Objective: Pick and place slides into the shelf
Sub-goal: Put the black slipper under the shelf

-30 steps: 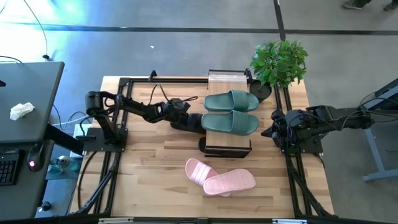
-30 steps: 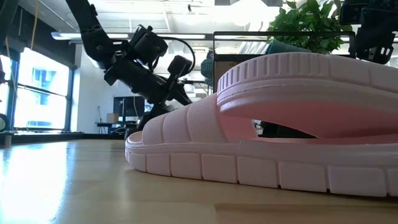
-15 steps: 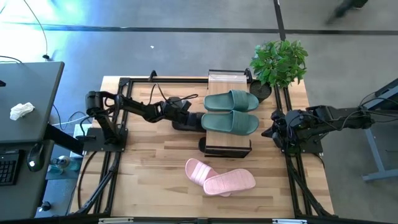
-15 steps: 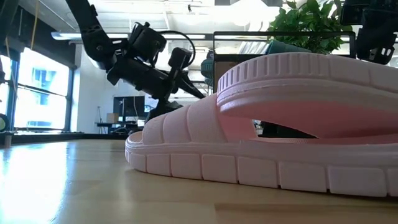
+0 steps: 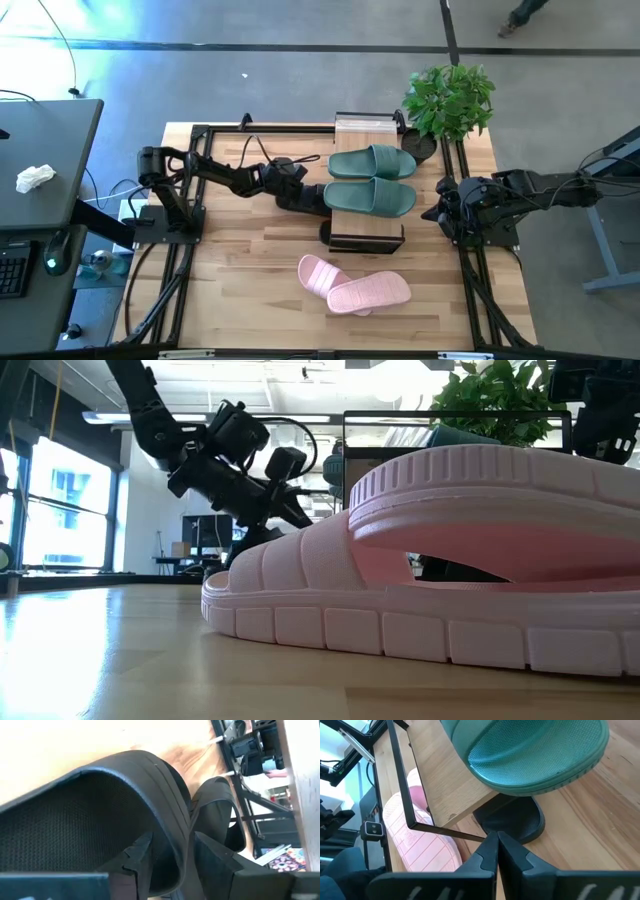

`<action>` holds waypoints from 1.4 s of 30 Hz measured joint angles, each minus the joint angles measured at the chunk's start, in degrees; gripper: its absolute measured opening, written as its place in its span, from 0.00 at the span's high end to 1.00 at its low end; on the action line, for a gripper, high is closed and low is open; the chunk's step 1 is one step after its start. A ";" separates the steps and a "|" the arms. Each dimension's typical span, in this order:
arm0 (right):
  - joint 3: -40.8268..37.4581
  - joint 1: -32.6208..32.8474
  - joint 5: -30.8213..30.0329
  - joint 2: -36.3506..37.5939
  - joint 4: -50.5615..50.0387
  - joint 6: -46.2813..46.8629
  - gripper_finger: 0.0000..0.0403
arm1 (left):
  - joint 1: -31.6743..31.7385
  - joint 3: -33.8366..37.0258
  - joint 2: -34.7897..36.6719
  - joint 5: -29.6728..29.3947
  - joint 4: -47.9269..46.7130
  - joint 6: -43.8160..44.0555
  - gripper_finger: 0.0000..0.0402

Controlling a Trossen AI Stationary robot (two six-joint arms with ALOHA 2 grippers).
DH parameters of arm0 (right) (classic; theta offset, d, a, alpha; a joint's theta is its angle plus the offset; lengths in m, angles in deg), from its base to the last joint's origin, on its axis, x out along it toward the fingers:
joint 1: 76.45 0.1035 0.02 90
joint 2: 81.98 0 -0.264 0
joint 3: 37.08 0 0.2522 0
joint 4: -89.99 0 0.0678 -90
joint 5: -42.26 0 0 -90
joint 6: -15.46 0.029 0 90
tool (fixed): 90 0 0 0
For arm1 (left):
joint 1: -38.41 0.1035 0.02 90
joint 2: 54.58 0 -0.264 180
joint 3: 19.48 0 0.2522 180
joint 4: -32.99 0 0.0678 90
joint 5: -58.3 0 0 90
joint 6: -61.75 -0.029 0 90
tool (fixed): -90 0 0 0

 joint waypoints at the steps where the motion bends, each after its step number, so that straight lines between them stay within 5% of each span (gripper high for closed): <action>1: 0.00 0.00 0.00 0.00 -0.05 0.00 1.00 | 0.00 0.00 0.02 0.00 0.00 -0.58 0.68; 20: 0.00 0.01 0.00 0.01 -1.10 0.08 1.00 | 1.69 -0.02 1.92 7.62 -0.82 -3.78 0.51; 42: 0.00 0.02 0.72 0.01 -1.14 0.04 1.00 | 6.71 -0.02 19.50 -3.22 -28.44 -16.47 0.54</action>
